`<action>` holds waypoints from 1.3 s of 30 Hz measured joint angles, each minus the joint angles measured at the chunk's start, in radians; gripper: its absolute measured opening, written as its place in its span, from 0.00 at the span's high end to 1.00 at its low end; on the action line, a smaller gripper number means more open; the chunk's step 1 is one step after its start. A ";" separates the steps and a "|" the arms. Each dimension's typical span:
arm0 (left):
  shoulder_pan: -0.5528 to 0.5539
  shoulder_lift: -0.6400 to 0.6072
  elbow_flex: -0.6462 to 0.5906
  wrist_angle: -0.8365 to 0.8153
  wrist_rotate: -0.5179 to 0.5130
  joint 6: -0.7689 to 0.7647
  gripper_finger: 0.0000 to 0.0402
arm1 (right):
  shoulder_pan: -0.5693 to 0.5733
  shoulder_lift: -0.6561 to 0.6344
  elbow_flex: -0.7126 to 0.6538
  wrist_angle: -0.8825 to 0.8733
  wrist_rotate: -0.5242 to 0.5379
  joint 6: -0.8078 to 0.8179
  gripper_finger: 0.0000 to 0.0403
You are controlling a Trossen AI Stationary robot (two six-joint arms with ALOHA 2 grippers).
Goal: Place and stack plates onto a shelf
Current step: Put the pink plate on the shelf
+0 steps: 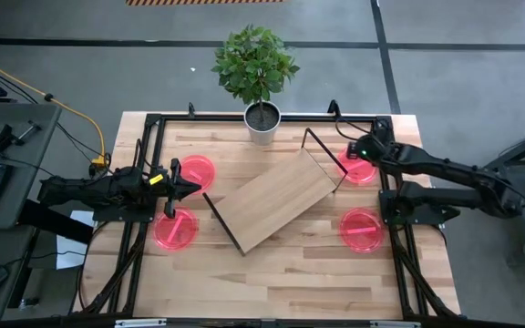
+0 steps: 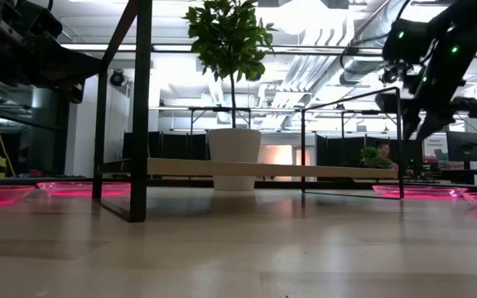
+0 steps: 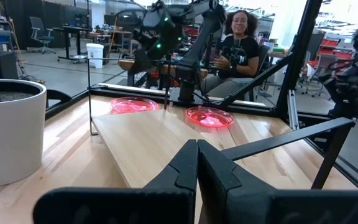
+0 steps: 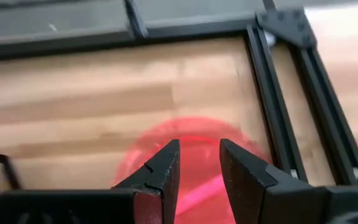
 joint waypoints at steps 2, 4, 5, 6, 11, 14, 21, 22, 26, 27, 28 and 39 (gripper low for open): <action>0.000 0.000 0.000 0.000 0.000 0.000 1.00 | -0.018 0.055 0.000 0.000 -0.023 0.009 0.76; 0.000 0.000 0.000 0.000 0.000 0.000 1.00 | -0.039 0.114 -0.001 -0.002 -0.050 0.008 0.77; 0.000 0.000 0.000 0.000 0.000 0.000 1.00 | -0.050 0.139 -0.001 -0.009 -0.062 0.009 0.77; 0.000 0.000 0.000 0.000 0.000 0.000 1.00 | -0.060 0.164 -0.001 -0.023 -0.066 0.010 0.77; 0.000 0.000 0.000 0.000 0.000 0.000 1.00 | -0.104 0.240 -0.001 -0.154 -0.074 0.072 0.78; 0.000 0.000 0.000 0.000 0.000 0.000 1.00 | -0.115 0.258 -0.001 -0.242 -0.035 0.168 0.78; 0.000 0.000 0.000 0.000 0.000 0.000 1.00 | -0.074 0.265 -0.002 -0.232 -0.117 0.235 0.78; 0.000 0.000 0.000 0.000 0.000 0.000 1.00 | -0.059 0.265 -0.002 -0.240 -0.120 0.256 0.78; 0.000 0.000 0.000 0.000 0.000 0.000 1.00 | 0.008 0.265 -0.013 -0.243 -0.141 0.327 0.78; 0.000 0.000 0.000 0.000 0.000 0.000 1.00 | 0.021 0.265 -0.019 -0.237 -0.142 0.332 0.78; 0.000 0.000 0.000 0.000 0.000 0.000 1.00 | 0.032 0.265 -0.021 -0.234 -0.142 0.338 0.78; 0.000 0.000 0.000 0.000 0.000 0.000 1.00 | -0.042 0.265 -0.021 -0.197 -0.161 0.337 0.78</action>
